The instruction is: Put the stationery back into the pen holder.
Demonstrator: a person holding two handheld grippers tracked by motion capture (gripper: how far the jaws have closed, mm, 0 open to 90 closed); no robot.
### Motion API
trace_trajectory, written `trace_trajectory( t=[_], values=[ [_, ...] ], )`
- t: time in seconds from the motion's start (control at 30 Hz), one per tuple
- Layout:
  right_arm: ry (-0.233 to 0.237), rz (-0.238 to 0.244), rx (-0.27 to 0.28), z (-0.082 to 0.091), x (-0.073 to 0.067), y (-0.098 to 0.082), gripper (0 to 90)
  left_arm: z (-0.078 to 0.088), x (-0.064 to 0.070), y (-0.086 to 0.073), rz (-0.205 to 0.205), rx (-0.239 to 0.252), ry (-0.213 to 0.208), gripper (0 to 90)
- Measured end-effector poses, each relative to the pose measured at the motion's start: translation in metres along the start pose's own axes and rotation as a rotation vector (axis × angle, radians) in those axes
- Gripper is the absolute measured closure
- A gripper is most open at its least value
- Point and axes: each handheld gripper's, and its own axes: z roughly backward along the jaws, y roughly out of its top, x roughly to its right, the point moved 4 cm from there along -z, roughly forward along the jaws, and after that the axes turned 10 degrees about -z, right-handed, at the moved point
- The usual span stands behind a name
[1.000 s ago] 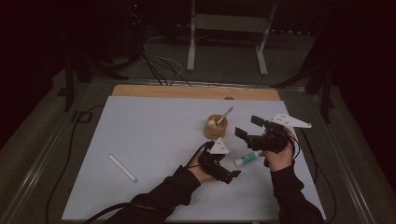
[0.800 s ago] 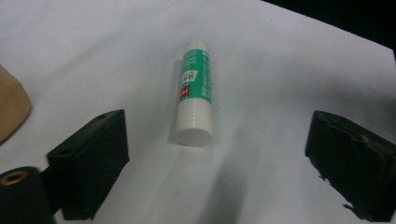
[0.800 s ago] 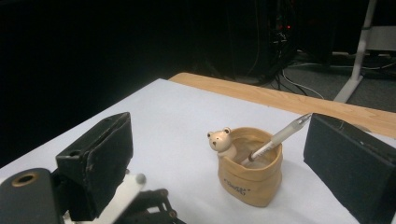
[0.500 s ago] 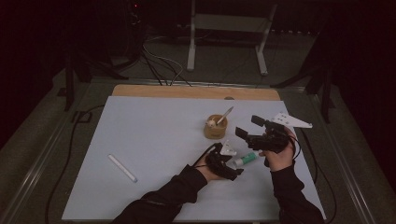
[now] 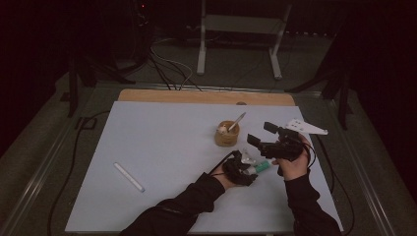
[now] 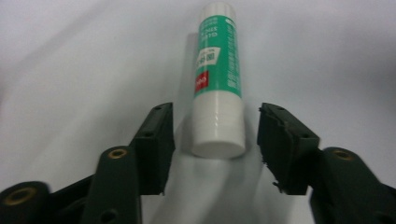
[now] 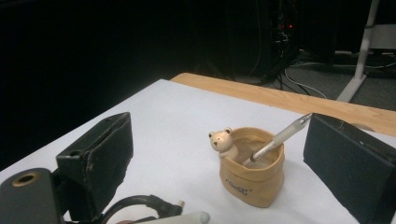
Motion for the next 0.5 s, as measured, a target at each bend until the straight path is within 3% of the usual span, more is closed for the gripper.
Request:
trace_trajectory(
  t=[0.23, 0.5],
  values=[
    [0.002, -0.002, 0.000, 0.0004, 0.0003, 0.0004, 8.3, -0.0050, -0.0038, 0.0055, 0.022, -0.010, 0.009, 64.8],
    [0.003, -0.003, -0.002, -0.0003, 0.0004, -0.0002, 8.3, 0.0026, -0.0038, 0.0061, 0.018, -0.020, -0.015, 66.3]
  ],
)
